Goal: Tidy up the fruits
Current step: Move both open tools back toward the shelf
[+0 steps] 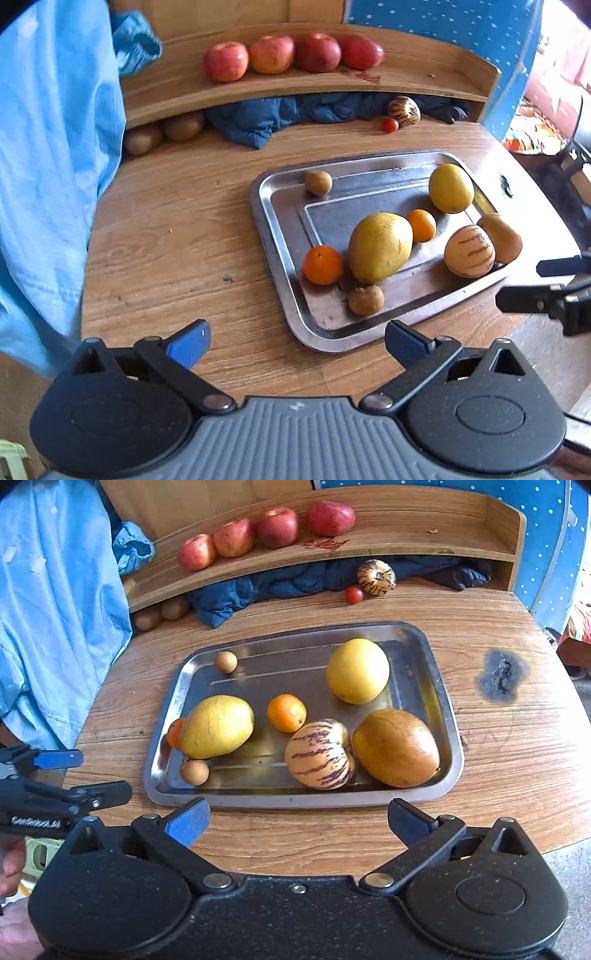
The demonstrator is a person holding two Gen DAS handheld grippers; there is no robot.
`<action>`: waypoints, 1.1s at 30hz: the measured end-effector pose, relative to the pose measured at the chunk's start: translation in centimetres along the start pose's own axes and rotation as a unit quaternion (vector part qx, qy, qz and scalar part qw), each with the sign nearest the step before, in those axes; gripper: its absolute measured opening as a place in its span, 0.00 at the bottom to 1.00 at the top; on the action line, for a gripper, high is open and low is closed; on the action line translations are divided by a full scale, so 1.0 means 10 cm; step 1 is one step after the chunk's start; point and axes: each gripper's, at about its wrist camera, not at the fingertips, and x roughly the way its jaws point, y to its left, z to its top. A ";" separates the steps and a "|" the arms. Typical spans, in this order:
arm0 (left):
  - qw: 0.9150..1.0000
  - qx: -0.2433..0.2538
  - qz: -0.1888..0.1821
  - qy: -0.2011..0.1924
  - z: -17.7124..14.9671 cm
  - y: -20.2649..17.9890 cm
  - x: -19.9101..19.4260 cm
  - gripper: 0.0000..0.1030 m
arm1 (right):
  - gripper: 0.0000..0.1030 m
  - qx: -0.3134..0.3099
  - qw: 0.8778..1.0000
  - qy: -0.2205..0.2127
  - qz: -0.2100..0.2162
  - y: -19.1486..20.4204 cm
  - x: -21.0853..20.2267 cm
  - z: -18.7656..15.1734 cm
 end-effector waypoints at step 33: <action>0.990 0.043 0.013 -0.133 0.94 -0.20 -0.12 0.99 | 0.99 0.048 0.980 -0.188 -0.047 -0.20 -0.45 0.29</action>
